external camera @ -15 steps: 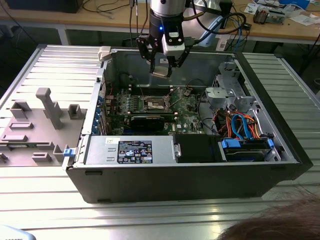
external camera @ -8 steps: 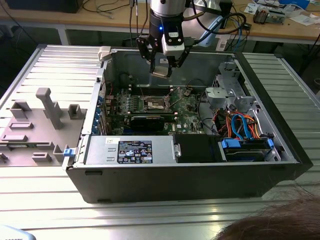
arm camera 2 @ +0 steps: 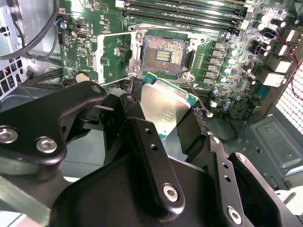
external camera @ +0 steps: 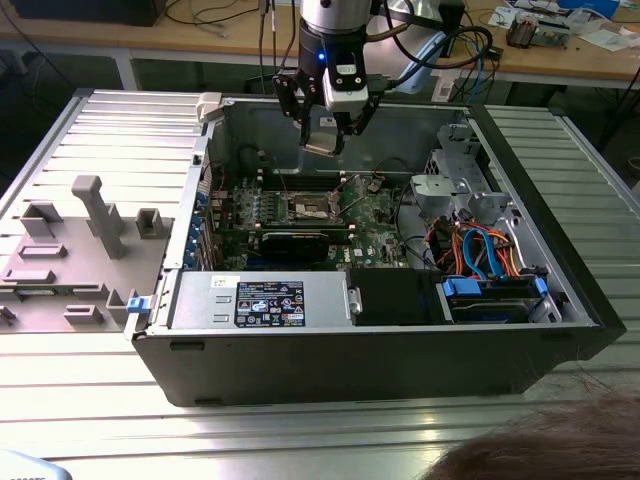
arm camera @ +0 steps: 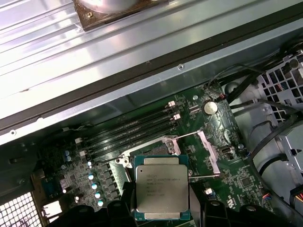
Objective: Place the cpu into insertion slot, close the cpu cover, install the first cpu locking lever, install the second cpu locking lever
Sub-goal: 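Place the cpu into insertion slot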
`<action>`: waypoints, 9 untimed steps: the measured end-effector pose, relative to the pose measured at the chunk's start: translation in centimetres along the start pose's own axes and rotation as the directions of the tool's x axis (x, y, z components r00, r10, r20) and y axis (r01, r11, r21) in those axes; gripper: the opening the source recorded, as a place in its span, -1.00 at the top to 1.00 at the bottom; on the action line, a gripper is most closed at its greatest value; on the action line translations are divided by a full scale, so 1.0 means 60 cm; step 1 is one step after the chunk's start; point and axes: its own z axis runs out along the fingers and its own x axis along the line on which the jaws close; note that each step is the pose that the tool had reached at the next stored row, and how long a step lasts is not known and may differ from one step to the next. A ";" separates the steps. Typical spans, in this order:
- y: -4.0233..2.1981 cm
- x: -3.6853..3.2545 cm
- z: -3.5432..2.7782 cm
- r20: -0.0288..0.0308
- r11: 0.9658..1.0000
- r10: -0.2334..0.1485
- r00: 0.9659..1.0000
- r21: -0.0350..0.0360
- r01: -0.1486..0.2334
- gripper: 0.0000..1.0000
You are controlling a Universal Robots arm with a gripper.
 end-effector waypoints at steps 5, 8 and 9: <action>0.000 0.000 0.000 0.000 1.000 0.006 1.000 0.000 -0.006 -0.08; 0.000 0.000 0.000 0.001 1.000 0.011 1.000 0.000 -0.011 -0.08; 0.000 0.000 0.000 0.001 1.000 0.012 1.000 0.000 -0.012 -0.08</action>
